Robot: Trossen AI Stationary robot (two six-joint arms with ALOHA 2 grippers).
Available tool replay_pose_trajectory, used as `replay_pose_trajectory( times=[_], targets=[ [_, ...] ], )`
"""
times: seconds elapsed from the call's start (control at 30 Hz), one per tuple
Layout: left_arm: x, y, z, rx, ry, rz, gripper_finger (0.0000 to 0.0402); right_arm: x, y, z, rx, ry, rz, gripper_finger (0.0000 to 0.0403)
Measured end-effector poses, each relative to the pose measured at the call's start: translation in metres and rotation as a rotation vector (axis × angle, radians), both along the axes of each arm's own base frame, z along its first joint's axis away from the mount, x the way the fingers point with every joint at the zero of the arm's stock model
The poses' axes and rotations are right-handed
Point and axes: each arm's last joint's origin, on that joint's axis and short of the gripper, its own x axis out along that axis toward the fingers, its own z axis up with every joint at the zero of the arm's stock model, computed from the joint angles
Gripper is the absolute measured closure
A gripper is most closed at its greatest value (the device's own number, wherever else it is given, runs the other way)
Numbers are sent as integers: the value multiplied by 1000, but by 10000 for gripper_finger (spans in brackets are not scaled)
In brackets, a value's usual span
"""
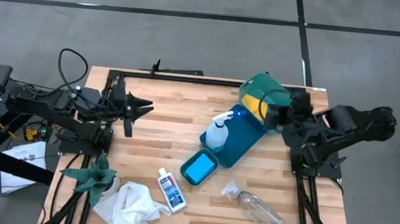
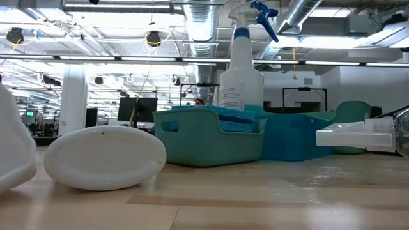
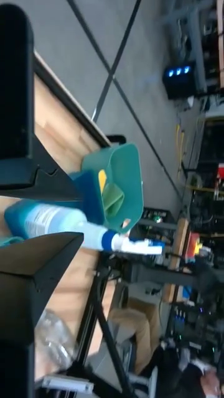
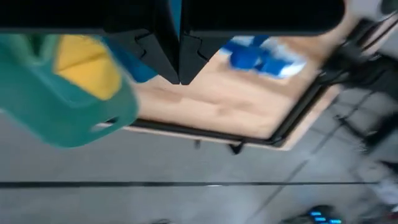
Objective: Pick & Place Kitchen Items
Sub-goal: Put the transparent spray bottle into the blue bin
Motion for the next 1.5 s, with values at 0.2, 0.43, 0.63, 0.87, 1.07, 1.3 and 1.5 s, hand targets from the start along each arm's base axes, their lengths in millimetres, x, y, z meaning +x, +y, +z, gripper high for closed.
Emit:
replay_pose_trajectory(
  times=[0.2,0.43,0.63,0.87,1.07,1.3,1.5],
  targets=[
    [3,2,-2,42,21,93,314,5,23,-11,-165,-13,298,402],
    [7,5,0,50,-3,180,314,-22,22,2,-219,-72,407,402],
    [11,10,0,48,-15,224,314,-45,11,10,-227,-97,453,402],
    [22,11,-1,46,-24,239,314,-60,-5,2,-172,-48,366,387],
    [28,11,-3,35,-21,241,314,-64,-9,-1,-71,-61,360,331],
    [28,10,-2,31,-31,242,314,-55,1,-14,129,31,445,230],
    [28,10,-2,31,-29,241,314,-34,17,-33,291,201,451,167]
  ],
)
